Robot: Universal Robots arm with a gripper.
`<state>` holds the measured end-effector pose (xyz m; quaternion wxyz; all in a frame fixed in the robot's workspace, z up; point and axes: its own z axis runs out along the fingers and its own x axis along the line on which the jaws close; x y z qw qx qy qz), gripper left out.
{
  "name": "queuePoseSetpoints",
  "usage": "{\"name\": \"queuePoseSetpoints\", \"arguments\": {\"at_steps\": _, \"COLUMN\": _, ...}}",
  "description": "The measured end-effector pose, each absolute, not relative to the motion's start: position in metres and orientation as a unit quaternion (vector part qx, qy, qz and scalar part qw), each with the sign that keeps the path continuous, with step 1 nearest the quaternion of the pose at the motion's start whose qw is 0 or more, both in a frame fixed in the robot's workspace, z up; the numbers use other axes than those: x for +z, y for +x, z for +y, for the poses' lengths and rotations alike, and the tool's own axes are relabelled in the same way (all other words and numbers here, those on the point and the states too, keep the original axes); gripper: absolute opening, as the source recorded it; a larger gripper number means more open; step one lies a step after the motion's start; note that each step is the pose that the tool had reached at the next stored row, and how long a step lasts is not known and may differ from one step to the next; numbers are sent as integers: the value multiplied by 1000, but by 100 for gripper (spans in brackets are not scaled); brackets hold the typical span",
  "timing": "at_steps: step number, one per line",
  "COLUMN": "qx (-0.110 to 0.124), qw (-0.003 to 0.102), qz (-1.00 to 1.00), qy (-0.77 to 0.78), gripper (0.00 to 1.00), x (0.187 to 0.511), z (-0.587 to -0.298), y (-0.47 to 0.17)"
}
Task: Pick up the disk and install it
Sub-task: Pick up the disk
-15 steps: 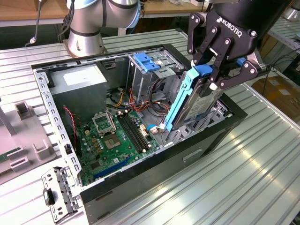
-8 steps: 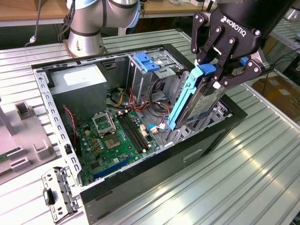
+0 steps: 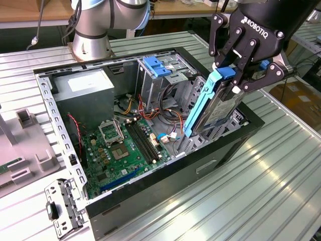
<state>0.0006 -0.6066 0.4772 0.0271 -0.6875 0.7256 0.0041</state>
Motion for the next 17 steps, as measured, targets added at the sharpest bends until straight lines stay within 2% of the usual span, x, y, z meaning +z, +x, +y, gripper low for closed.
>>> {"name": "queuePoseSetpoints", "arguments": {"at_steps": 17, "qx": 4, "qw": 27, "qz": 726, "qy": -688, "gripper": 37, "x": 477, "z": -607, "y": 20}}
